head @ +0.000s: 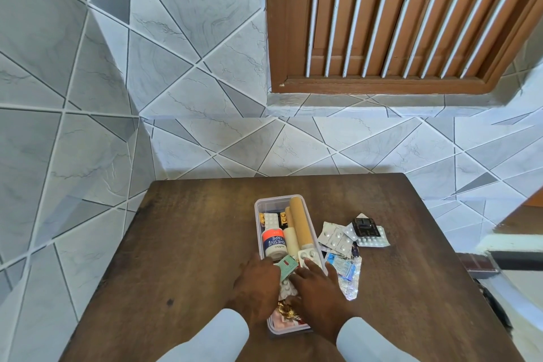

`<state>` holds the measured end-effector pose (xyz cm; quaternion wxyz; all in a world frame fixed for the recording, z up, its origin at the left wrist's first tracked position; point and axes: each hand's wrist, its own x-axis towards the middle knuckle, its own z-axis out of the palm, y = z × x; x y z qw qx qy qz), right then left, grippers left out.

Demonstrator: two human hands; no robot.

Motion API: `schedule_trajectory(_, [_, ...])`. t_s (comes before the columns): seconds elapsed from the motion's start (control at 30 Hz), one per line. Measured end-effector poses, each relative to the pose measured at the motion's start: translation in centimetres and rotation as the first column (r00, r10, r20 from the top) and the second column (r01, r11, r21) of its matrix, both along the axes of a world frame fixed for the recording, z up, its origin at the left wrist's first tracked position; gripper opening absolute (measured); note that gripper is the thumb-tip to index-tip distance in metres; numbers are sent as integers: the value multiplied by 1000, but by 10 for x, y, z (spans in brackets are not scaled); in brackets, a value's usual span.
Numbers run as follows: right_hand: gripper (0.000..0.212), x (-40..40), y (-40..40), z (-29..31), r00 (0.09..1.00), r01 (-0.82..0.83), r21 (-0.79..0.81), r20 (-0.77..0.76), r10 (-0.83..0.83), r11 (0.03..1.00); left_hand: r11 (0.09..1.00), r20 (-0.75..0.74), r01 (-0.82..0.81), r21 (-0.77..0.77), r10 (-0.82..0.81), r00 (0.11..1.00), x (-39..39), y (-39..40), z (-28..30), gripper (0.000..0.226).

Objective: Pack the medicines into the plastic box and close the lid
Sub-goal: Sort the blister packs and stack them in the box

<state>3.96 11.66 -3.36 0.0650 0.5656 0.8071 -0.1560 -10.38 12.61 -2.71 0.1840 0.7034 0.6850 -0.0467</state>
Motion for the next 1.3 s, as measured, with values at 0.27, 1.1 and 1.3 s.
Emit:
schedule_trajectory(0.27, [51, -3, -2, -7, 999, 35, 10, 20, -35, 999, 994, -101, 110, -21, -112, 989, -1, 0, -1, 46])
schedule_trajectory(1.1, [52, -6, -7, -2, 998, 61, 1, 8, -61, 998, 985, -105, 142, 96, -131, 986, -18, -5, -1, 40])
schedule_trajectory(1.3, [58, -4, -10, -1, 992, 119, 62, -54, -116, 991, 980, 6, 140, 142, -142, 990, -22, -4, -3, 36])
